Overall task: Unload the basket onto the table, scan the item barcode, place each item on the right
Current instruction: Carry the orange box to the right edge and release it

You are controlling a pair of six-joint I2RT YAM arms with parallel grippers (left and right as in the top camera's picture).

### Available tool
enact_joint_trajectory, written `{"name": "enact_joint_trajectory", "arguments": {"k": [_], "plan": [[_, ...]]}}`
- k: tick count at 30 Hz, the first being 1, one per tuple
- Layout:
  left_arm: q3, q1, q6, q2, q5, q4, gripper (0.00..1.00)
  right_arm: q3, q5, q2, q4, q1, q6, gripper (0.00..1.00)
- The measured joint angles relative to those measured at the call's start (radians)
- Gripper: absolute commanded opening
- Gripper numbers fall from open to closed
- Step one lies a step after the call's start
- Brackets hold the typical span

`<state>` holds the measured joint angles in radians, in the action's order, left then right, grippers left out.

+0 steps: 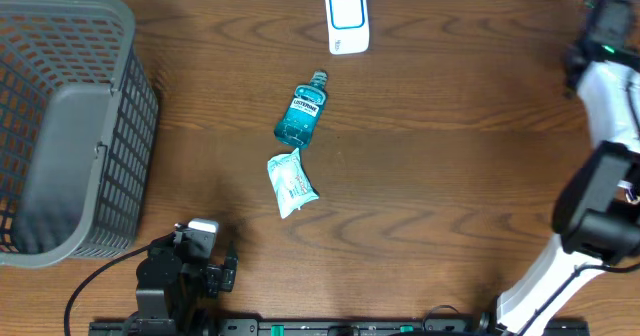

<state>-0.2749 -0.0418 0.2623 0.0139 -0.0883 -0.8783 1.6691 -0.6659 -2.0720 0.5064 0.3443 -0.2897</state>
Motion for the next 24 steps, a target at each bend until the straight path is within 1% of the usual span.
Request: {"name": "enact_joint_trajectory", "arguments": {"k": [3, 4, 6, 7, 10, 11, 12, 13, 15, 20, 24], "plan": [[0.000, 0.000, 0.000, 0.000, 0.000, 0.000, 0.98, -0.055, 0.060, 0.000, -0.005, 0.103, 0.085, 0.03], [0.000, 0.000, 0.000, 0.000, 0.000, 0.000, 0.98, -0.068, 0.078, 0.000, -0.010, 0.127, 0.108, 0.06], [0.000, 0.000, 0.000, 0.000, 0.000, 0.000, 0.98, -0.095, 0.121, 0.000, -0.024, 0.177, 0.158, 0.17], [0.000, 0.000, 0.000, 0.000, 0.000, 0.000, 0.98, -0.100, 0.138, 0.000, -0.027, 0.192, 0.177, 0.24], [0.000, 0.000, 0.000, 0.000, 0.000, 0.000, 0.98, -0.099, 0.202, 0.000, -0.026, 0.221, 0.224, 0.54], [0.000, 0.000, 0.000, 0.000, 0.000, 0.000, 0.98, -0.093, 0.237, 0.000, -0.018, 0.222, 0.238, 0.68], [0.000, 0.000, 0.000, 0.000, 0.000, 0.000, 0.98, -0.085, 0.277, 0.000, -0.006, 0.221, 0.253, 0.94], [0.000, 0.000, 0.000, 0.000, 0.000, 0.000, 0.98, -0.075, 0.323, 0.000, 0.004, 0.216, 0.268, 0.99], [0.000, 0.000, 0.000, 0.000, 0.000, 0.000, 0.98, -0.048, 0.433, 0.002, 0.022, 0.203, 0.302, 0.99], [0.000, 0.000, 0.000, 0.000, 0.000, 0.000, 0.98, -0.012, 0.832, 0.041, 0.045, 0.153, 0.438, 0.99], [0.000, 0.000, 0.000, 0.000, 0.000, 0.000, 0.98, -0.003, 1.117, 0.072, 0.118, 0.076, 0.551, 0.99]]}}
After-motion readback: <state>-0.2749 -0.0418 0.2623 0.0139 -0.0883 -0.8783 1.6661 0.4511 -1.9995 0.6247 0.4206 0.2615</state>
